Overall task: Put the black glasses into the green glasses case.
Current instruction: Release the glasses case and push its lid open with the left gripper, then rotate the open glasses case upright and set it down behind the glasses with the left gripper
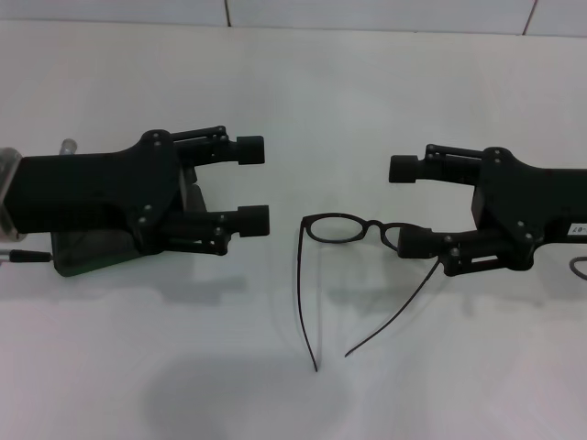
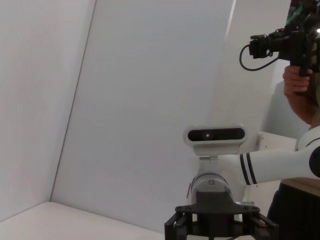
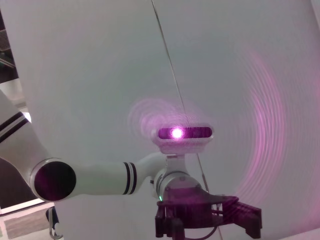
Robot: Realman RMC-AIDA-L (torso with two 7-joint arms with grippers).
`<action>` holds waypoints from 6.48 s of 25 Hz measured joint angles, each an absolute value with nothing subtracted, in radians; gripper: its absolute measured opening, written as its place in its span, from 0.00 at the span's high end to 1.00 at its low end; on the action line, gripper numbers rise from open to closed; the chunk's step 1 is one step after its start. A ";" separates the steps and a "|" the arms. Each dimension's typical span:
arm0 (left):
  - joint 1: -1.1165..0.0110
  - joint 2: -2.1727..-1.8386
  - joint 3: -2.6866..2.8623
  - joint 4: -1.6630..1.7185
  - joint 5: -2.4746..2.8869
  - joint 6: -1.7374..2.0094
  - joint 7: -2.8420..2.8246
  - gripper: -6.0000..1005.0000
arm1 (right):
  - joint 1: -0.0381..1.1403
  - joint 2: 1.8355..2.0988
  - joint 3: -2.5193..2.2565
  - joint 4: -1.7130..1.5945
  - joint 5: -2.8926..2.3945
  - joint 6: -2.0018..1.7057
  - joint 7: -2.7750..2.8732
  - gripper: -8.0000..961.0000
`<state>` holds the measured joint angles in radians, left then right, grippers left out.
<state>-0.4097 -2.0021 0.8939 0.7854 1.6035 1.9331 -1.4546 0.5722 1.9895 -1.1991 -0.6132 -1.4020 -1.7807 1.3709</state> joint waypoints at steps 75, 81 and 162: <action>-0.654 -2.084 1.048 1.264 2.833 1.550 -2.026 0.67 | 0.410 1.969 -0.908 -0.501 -1.396 -1.593 1.247 0.11; -0.654 -2.083 1.051 1.270 2.834 1.572 -2.023 0.75 | 0.409 1.970 -0.907 -0.501 -1.396 -1.594 1.247 0.11; -0.991 -2.105 1.778 0.995 2.555 1.093 -2.245 0.63 | 0.200 1.951 -0.632 -0.428 -1.405 -1.878 1.153 0.14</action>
